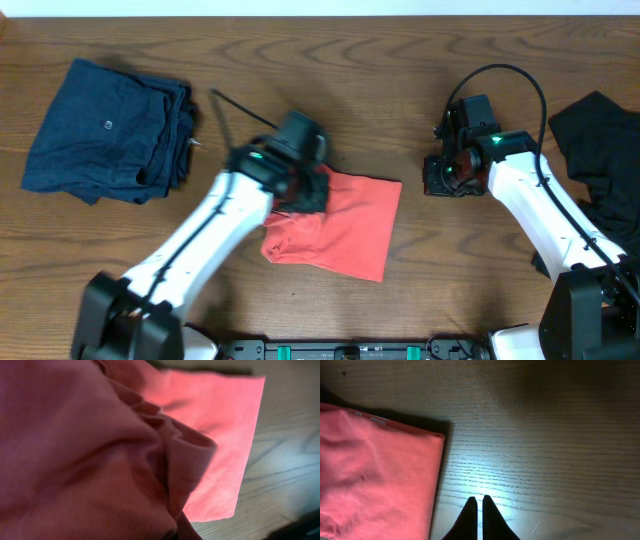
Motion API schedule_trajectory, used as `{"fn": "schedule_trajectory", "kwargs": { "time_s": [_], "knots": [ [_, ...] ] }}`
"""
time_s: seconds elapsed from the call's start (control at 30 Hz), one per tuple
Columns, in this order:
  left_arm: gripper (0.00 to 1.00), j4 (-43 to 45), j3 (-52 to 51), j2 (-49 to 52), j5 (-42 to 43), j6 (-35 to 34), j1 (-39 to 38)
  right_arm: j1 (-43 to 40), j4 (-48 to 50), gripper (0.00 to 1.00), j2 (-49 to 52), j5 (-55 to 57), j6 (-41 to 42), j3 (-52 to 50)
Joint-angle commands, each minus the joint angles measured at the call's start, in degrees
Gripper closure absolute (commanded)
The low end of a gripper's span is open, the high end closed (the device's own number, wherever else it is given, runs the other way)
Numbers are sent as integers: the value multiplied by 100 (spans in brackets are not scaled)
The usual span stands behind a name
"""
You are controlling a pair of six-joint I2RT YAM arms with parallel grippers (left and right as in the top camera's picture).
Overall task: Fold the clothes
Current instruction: 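Grasp the left end with the left gripper and fold it rightward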
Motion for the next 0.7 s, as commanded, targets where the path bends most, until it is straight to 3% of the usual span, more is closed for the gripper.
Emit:
{"fn": "schedule_trajectory", "kwargs": {
  "time_s": [0.0, 0.17, 0.2, 0.23, 0.27, 0.37, 0.5, 0.67],
  "knots": [
    [94, 236, -85, 385, -330, -920, -505, -37, -11, 96, -59, 33, 68, 24],
    [93, 905, -85, 903, -328, -1423, -1252, -37, 2, 95, -59, 33, 70, 24],
    [88, 977, -85, 968, -328, -1508, -1379, -35, 2, 95, -59, 33, 70, 24],
    [71, 1032, -85, 1008, -330, -1521, -1484, -35, 2, 95, -59, 31, 70, 24],
    [46, 1058, -85, 1021, -334, -1517, -1561, -35, 0, 95, -59, 31, 68, 24],
    [32, 1097, -72, 1019, -334, -1456, -1620, -35, 0, 94, -59, 28, 68, 24],
    [33, 780, 52, 896, -334, -1193, -1502, -35, 31, 88, -59, -341, -216, 24],
    [32, -39, 444, 280, -702, -824, -1300, -2, 328, 72, -59, -1580, -1167, 24]
  ]
}}
